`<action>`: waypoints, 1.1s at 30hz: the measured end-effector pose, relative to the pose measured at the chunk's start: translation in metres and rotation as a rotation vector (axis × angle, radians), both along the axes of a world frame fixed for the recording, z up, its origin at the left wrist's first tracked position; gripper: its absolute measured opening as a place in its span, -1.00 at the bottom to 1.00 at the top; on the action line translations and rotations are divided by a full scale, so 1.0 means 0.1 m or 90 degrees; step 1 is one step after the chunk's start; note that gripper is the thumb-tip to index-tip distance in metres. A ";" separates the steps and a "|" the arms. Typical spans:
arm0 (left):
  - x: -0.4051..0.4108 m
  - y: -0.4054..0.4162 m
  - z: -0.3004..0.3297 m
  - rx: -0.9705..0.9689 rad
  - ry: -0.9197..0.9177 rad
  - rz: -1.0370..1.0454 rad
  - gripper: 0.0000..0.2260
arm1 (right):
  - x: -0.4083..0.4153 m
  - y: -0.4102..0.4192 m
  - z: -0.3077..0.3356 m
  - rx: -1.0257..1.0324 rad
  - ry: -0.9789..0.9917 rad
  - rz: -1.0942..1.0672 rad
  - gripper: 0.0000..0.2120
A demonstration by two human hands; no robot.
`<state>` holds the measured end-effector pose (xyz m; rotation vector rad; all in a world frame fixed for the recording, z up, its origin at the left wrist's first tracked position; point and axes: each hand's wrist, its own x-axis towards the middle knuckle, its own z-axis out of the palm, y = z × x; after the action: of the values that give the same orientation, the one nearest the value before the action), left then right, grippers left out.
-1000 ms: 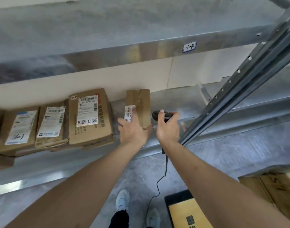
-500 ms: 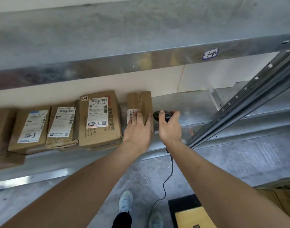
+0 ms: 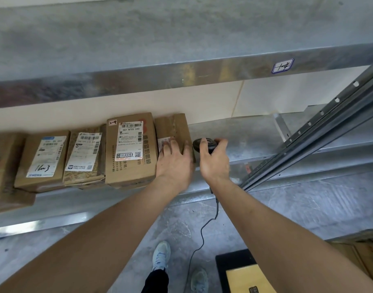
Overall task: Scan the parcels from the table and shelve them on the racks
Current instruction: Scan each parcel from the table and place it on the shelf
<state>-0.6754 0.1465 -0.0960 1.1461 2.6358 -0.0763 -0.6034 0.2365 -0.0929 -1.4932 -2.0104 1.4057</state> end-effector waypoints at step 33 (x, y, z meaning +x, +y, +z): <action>1.19 -1.45 1.64 0.194 0.065 -0.406 -0.57 | 1.78 -2.06 1.53 0.108 0.157 -0.435 -0.69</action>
<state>-0.5564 0.0012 0.0679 2.0972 2.3030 0.1548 -0.4256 0.0307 0.0599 -1.6133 -1.2530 1.0335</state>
